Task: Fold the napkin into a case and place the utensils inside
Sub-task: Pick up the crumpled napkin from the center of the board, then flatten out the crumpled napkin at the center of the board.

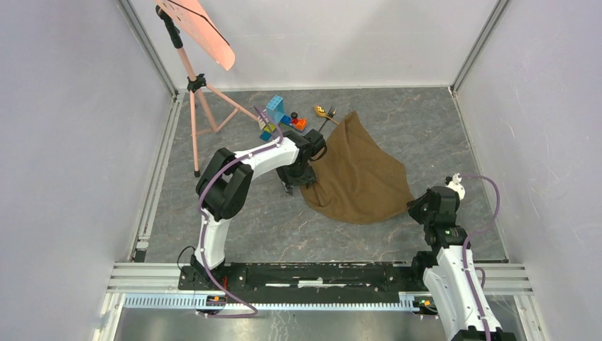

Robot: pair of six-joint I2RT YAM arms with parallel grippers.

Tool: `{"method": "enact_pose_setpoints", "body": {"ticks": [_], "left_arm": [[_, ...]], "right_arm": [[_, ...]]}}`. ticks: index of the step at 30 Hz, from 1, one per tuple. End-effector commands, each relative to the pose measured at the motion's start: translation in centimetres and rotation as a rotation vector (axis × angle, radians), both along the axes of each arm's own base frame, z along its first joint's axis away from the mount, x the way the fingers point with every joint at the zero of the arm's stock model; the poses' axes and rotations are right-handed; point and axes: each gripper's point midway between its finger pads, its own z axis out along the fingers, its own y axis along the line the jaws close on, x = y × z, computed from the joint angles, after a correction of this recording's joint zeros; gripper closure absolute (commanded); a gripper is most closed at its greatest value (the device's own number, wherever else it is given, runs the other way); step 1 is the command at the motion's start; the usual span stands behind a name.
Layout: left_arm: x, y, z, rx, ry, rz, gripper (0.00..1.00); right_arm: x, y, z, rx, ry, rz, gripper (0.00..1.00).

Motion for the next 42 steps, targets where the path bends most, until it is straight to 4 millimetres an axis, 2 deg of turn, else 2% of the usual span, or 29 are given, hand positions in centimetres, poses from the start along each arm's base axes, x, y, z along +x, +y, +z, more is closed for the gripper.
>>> {"method": "enact_pose_setpoints", "body": {"ticks": [1,7,10,16,18,20,23,25,29,31,33,36,38,40,42], "left_arm": [[1.0,-0.1,-0.1,0.052,-0.038,0.063,0.3],[1.9,0.2,-1.0,0.078,-0.082,0.069,0.28],[1.7,0.7,-2.0,0.09,-0.083,0.092,0.33],[1.2,1.7,-5.5,0.044,-0.089,0.16,0.68],[1.5,1.6,-5.9,0.008,-0.113,0.152,0.81],[1.9,1.9,-5.4,-0.014,-0.149,0.139,0.92],[2.7,2.5,-2.9,-0.047,-0.228,0.108,0.98],[3.1,2.4,0.0,-0.098,-0.297,0.074,0.98],[3.9,1.0,9.5,-0.276,-0.511,-0.054,0.98],[3.8,0.7,15.2,-0.369,-0.662,-0.135,0.98],[3.0,1.1,21.9,-0.458,-0.834,-0.194,0.98],[0.7,1.6,31.1,-0.555,-1.046,-0.34,0.98],[-1.8,2.3,37.2,-0.619,-1.197,-0.442,0.98],[-4.5,3.5,42.5,-0.669,-1.337,-0.508,0.98],[-6.9,4.8,46.6,-0.704,-1.448,-0.546,0.98]], "right_arm": [[1.4,0.0,1.9,-0.028,-0.078,0.029,1.0],[1.3,0.2,1.9,-0.031,-0.077,0.041,1.0],[1.3,0.2,2.0,-0.029,-0.078,0.04,1.0],[1.5,0.5,2.5,-0.017,-0.086,0.054,1.0],[1.6,0.7,3.1,-0.022,-0.095,0.07,1.0],[1.7,0.7,3.9,-0.037,-0.107,0.084,1.0],[1.9,0.6,6.1,-0.082,-0.149,0.122,1.0],[2.2,0.7,8.6,-0.117,-0.212,0.158,1.0],[2.4,2.0,16.3,-0.171,-0.413,0.274,1.0],[1.9,2.2,20.6,-0.216,-0.504,0.304,1.0],[1.0,2.6,24.8,-0.258,-0.602,0.336,1.0],[-1.2,3.2,31.4,-0.322,-0.775,0.366,1.0],[-3.7,3.7,36.4,-0.369,-0.923,0.381,1.0],[-6.5,4.2,40.6,-0.404,-1.066,0.386,1.0],[-9.5,5.0,44.2,-0.434,-1.202,0.408,1.0]]}}
